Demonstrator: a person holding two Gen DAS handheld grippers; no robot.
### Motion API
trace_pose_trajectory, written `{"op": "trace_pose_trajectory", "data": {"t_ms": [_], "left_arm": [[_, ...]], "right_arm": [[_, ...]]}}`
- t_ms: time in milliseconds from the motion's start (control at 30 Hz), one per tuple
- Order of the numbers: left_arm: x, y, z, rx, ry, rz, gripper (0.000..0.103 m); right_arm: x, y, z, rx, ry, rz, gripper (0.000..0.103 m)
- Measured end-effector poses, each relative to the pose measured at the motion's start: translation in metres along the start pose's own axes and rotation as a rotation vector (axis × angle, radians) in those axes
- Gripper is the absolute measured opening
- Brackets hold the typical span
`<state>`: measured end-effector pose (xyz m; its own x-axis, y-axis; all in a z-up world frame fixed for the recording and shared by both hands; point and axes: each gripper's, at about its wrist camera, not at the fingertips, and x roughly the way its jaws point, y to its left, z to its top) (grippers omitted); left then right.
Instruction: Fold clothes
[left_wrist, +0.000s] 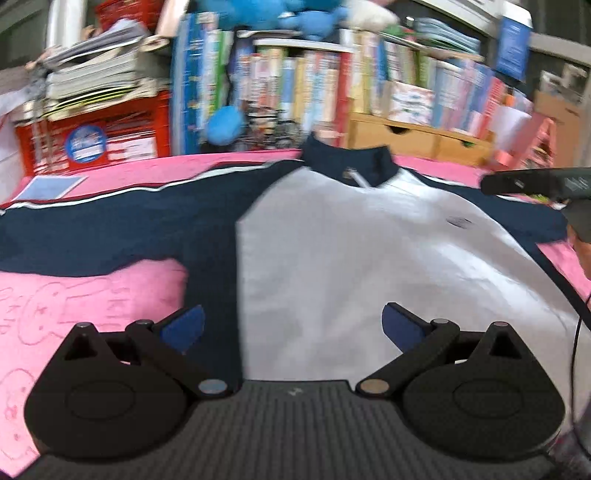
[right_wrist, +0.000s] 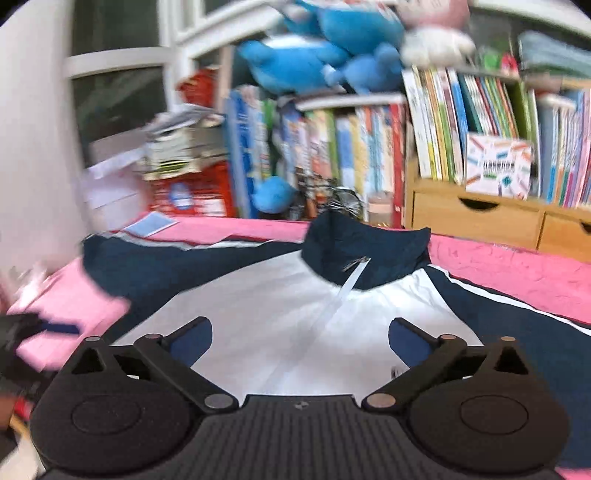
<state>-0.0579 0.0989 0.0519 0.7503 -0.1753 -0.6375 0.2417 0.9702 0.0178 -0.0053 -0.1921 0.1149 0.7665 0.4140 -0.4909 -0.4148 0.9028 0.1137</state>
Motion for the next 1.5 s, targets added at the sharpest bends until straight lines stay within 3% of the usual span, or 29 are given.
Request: {"op": "trace_pose_trajectory", "data": {"t_ms": [267,433,533,567,667,833,900,1033,1133,1233,1300,1500], "left_arm": [[-0.017,-0.033,-0.012,0.056,0.003,-0.018,0.103],[-0.039,-0.017,-0.033,0.016,0.011,-0.016,0.103],[-0.057,-0.005,-0.042,0.043,0.031,-0.008,0.103],[-0.064,-0.004,-0.041,0.065,0.04,-0.012,0.103],[-0.081,-0.011,-0.032,0.223,0.02,-0.038,0.103],[-0.097,-0.054,-0.031,0.684,-0.115,-0.119,0.103],[-0.099,-0.065,-0.04,0.812,-0.197,-0.212,0.103],[-0.074,-0.08,-0.047,0.97,-0.119,-0.367,0.102],[-0.048,-0.077,-0.05,0.997,-0.034,-0.413,0.096],[-0.027,-0.066,-0.053,1.0,-0.014,-0.375,0.096],[-0.021,-0.059,-0.059,1.025,-0.034,-0.348,0.103],[-0.023,-0.046,-0.059,0.994,-0.051,-0.326,0.103]], "right_arm": [[-0.058,0.051,-0.103,-0.068,0.171,0.143,0.103],[-0.09,0.091,-0.161,-0.375,0.149,-0.005,0.103],[-0.1,0.095,-0.19,-0.633,0.215,-0.167,0.103],[-0.101,0.095,-0.192,-0.696,0.243,-0.183,0.103],[-0.107,0.101,-0.184,-0.855,0.296,-0.137,0.103],[-0.095,0.143,-0.149,-1.104,0.15,0.106,0.103],[-0.076,0.162,-0.146,-1.155,0.108,0.173,0.103],[-0.045,0.189,-0.15,-1.212,0.065,0.282,0.097],[-0.031,0.192,-0.156,-1.222,0.086,0.325,0.094],[-0.027,0.183,-0.163,-1.21,0.087,0.289,0.093],[-0.03,0.169,-0.158,-1.143,0.096,0.262,0.094],[-0.049,0.104,-0.155,-0.95,0.163,0.162,0.097]]}}
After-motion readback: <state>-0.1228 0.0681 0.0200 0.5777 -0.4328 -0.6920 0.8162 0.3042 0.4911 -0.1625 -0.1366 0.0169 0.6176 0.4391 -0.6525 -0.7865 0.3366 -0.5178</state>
